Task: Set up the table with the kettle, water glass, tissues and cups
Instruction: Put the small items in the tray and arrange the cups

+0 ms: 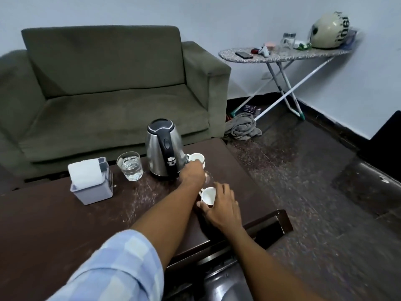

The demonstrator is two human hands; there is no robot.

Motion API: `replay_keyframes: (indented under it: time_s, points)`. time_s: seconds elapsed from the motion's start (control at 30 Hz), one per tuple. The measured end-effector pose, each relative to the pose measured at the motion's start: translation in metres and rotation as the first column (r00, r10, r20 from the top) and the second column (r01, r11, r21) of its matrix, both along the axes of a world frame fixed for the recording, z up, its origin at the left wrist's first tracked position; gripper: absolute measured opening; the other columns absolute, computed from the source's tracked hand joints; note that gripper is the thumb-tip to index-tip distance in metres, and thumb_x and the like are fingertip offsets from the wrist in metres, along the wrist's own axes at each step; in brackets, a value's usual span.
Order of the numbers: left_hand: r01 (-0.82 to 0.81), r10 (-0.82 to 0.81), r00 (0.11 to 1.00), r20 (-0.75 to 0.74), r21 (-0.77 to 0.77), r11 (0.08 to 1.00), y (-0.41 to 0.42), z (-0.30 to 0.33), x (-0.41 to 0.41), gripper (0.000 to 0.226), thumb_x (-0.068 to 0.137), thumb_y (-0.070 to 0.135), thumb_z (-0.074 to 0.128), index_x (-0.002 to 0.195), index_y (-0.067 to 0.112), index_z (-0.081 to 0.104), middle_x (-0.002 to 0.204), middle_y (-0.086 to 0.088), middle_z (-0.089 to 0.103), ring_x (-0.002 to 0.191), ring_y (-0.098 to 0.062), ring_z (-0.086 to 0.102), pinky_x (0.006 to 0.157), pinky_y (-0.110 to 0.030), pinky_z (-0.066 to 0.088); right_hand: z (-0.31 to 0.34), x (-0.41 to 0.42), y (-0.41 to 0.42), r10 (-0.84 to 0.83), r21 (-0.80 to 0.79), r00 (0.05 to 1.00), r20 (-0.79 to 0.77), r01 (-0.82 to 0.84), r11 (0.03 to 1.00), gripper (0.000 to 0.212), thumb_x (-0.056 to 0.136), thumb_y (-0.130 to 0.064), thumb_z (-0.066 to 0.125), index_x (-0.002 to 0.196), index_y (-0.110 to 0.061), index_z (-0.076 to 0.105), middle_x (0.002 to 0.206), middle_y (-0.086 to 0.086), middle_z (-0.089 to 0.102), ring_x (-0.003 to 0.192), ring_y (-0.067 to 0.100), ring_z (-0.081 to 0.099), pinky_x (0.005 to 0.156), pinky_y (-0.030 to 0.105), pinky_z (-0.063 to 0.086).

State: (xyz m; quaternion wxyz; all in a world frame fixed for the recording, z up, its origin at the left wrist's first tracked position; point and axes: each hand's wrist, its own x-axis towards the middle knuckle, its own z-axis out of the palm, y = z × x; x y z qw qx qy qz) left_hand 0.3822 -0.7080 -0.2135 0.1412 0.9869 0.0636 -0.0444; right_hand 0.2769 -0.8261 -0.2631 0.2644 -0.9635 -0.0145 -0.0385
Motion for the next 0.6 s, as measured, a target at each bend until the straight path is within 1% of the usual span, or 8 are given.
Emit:
replay_keyframes:
  time_s: [0.1,0.2,0.3,0.37,0.43,0.5,0.53,0.6]
  points:
    - [-0.031,0.031,0.999,0.014,0.042,0.999,0.003,-0.007,0.009,0.037,0.102,0.008,0.046,0.136,0.01,0.06,0.138,-0.016,0.063,0.128,-0.036,0.064,0.1,-0.044,0.054,-0.008,0.0,-0.005,0.01,0.014,0.998,0.07,-0.011,1.0,0.069,0.08,-0.066,0.074,0.131,-0.024,0.055,0.122,0.0,0.049,0.119,0.028,0.055,0.087,0.046,0.056]
    - [-0.022,0.016,0.998,0.056,0.094,0.995,0.002,-0.006,0.005,0.034,0.102,0.007,0.047,0.13,0.005,0.066,0.134,-0.018,0.065,0.123,-0.037,0.068,0.098,-0.043,0.056,-0.011,0.004,-0.011,-0.034,0.083,0.997,0.075,0.027,0.996,0.064,0.078,-0.064,0.077,0.122,-0.021,0.059,0.117,0.0,0.049,0.115,0.026,0.054,0.085,0.045,0.055]
    - [0.054,-0.064,0.993,0.095,0.103,0.993,0.003,0.0,-0.016,0.032,0.1,0.016,0.052,0.123,0.001,0.068,0.122,-0.023,0.07,0.116,-0.041,0.07,0.094,-0.044,0.057,-0.004,0.008,-0.017,-0.138,0.161,0.988,0.073,0.125,0.979,0.056,0.079,-0.056,0.081,0.114,-0.017,0.063,0.113,0.004,0.051,0.11,0.031,0.06,0.087,0.045,0.055]
    - [0.127,-0.141,0.981,0.134,0.109,0.986,-0.002,0.008,-0.033,0.032,0.098,0.017,0.051,0.12,0.005,0.071,0.117,-0.022,0.072,0.112,-0.043,0.07,0.09,-0.045,0.057,0.002,0.007,-0.025,-0.183,0.167,0.979,0.091,0.166,0.972,0.053,0.078,-0.051,0.084,0.111,-0.015,0.063,0.111,0.006,0.052,0.104,0.035,0.065,0.084,0.046,0.056]
    - [0.19,-0.207,0.964,0.165,0.113,0.975,0.002,0.027,-0.055,0.03,0.097,0.019,0.052,0.116,0.009,0.073,0.112,-0.022,0.073,0.108,-0.044,0.071,0.086,-0.047,0.057,0.008,0.0,-0.025,-0.099,0.104,0.985,0.139,0.085,0.991,0.052,0.077,-0.056,0.082,0.106,-0.019,0.061,0.107,0.003,0.051,0.097,0.035,0.067,0.075,0.047,0.057]
    - [0.246,-0.257,0.941,0.222,0.076,0.966,0.015,0.056,-0.077,0.028,0.094,0.024,0.054,0.112,0.014,0.073,0.106,-0.022,0.074,0.104,-0.046,0.07,0.082,-0.048,0.057,0.016,-0.013,-0.013,0.07,0.03,0.98,0.186,-0.077,0.997,0.053,0.077,-0.066,0.078,0.104,-0.026,0.057,0.104,-0.005,0.048,0.091,0.029,0.067,0.068,0.045,0.056]
    - [0.264,-0.267,0.925,0.271,0.051,0.963,0.024,0.073,-0.087,0.027,0.093,0.025,0.055,0.11,0.016,0.074,0.103,-0.021,0.075,0.101,-0.046,0.07,0.079,-0.048,0.057,0.02,-0.019,-0.005,0.152,0.02,0.967,0.206,-0.159,0.987,0.053,0.076,-0.069,0.076,0.106,-0.029,0.058,0.105,-0.009,0.049,0.091,0.024,0.068,0.067,0.043,0.056]
    - [0.259,-0.239,0.882,0.405,0.005,0.966,0.059,0.11,-0.11,0.023,0.093,0.025,0.056,0.106,0.018,0.074,0.096,-0.019,0.076,0.094,-0.045,0.071,0.075,-0.048,0.057,0.037,-0.032,0.029,0.298,0.037,0.919,0.258,-0.318,0.947,0.055,0.076,-0.069,0.078,0.114,-0.034,0.06,0.11,-0.015,0.052,0.094,0.019,0.069,0.07,0.039,0.059]
